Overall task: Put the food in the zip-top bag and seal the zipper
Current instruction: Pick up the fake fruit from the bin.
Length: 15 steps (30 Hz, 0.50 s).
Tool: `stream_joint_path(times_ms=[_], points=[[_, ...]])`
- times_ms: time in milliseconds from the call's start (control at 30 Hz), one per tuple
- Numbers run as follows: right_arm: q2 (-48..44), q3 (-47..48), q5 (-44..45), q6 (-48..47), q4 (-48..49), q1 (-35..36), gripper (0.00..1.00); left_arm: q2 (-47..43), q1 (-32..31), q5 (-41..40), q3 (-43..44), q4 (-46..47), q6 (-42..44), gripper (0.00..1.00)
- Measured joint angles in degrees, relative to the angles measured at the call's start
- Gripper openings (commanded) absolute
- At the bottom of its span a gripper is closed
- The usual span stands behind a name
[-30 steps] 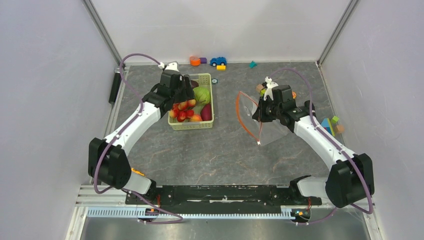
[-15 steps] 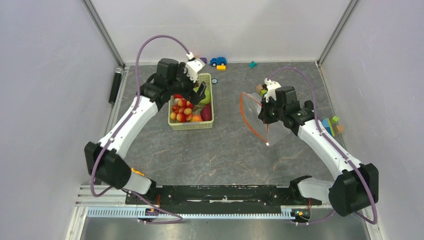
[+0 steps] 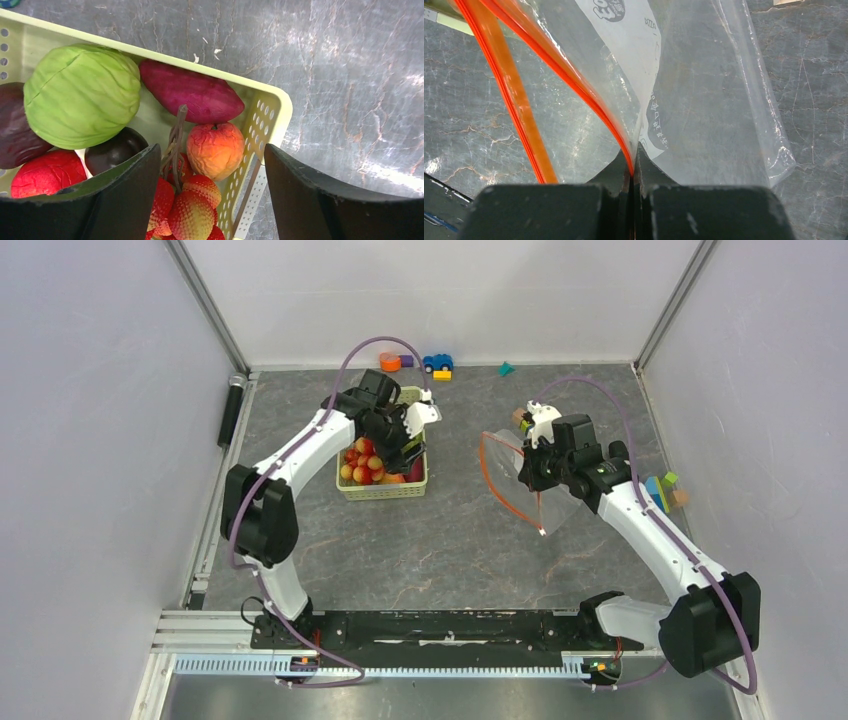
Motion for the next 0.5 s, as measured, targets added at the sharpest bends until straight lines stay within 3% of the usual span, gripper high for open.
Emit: stream_joint_path(times_ms=[233,500], points=[[-0.31,0.00,-0.02,0.04,-0.24,-0.11,0.00,3.48,-1.53,-6.03,0.00,0.00,1.95,0.76],[-0.94,-0.02,-0.02,0.22,-0.28,-0.24,0.00,6.45,-1.51,-11.26,0.00,2.93,2.14,0.63]])
